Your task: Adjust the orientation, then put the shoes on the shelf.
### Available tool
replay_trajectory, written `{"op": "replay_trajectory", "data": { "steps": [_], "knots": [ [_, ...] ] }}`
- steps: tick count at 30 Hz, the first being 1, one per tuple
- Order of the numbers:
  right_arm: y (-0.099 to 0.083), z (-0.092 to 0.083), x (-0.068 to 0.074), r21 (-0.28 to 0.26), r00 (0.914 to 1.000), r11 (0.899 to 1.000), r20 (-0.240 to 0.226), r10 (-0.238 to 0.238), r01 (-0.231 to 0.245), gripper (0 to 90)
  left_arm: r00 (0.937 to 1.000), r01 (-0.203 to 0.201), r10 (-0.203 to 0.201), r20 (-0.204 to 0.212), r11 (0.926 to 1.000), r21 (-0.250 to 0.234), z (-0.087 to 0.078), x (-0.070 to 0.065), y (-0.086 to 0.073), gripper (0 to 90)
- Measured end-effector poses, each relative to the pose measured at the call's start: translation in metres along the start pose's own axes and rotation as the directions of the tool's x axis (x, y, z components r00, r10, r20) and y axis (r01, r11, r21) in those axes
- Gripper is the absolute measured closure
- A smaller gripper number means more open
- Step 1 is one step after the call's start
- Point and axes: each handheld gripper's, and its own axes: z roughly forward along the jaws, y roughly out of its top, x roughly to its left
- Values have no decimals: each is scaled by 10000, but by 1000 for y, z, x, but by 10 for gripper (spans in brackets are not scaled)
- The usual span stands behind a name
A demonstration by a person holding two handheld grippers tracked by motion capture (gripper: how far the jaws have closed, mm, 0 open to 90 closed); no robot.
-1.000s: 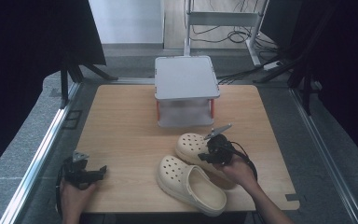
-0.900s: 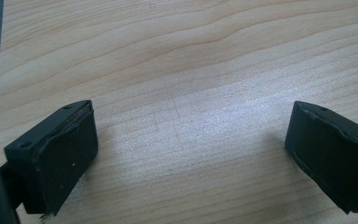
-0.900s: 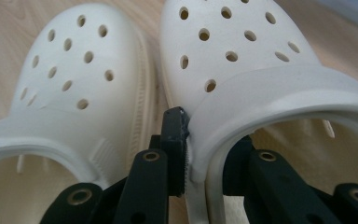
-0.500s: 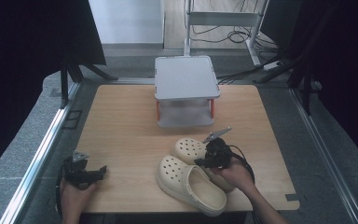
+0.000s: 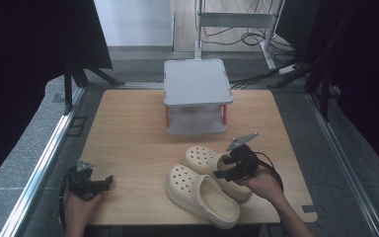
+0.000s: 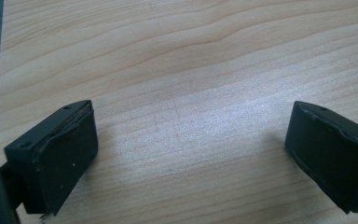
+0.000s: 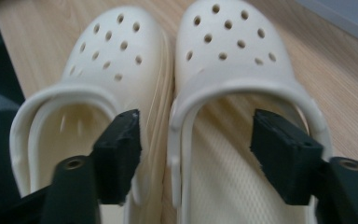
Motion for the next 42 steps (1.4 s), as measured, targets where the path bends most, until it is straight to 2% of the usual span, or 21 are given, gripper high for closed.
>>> {"op": "replay_trajectory", "data": {
  "steps": [1,5,7,12,18,27,32,33,37,39,41,42],
  "knots": [
    [-3,-3,1,40,9998,9998,70,-194,194,254,10000,8,-8,-6,10000,0,0,0,0,24],
    [-9,-4,6,41,9990,9990,4,-455,455,178,10000,15,-15,-1,10000,4,0,0,0,24],
    [-12,-1,8,213,9976,9974,-73,-688,689,135,10000,32,-32,-1,10000,-12,0,0,0,25],
    [-15,9,18,526,9941,9928,-150,-1071,1077,131,10000,38,-38,-2,10000,-18,0,0,0,25],
    [-13,29,24,769,9925,9897,-302,-1186,1206,131,10000,42,-42,-1,10000,-21,0,0,0,25],
    [-3,57,32,1059,9879,9822,-264,-1531,1551,144,10000,41,-41,2,10000,-20,0,0,0,24],
    [-1,64,35,1160,9891,9823,-141,-1465,1472,206,10000,38,-38,4,10000,-21,0,0,0,25],
    [0,64,36,1132,9896,9835,104,-1435,1414,276,10000,38,-38,4,10000,-22,0,0,0,25],
    [0,62,33,1006,9915,9876,363,-1249,1207,395,10000,36,-36,4,10000,-21,0,0,0,25],
    [0,62,32,1008,9916,9877,380,-1237,1193,418,10000,37,-37,6,10000,-21,0,0,0,25],
    [1,61,30,1060,9915,9881,557,-1179,1115,513,10000,34,-34,4,10000,-20,0,0,0,25],
    [1,60,29,1059,9924,9886,481,-1130,1075,536,10000,32,-32,5,10000,-17,0,0,0,25]
  ]
}}
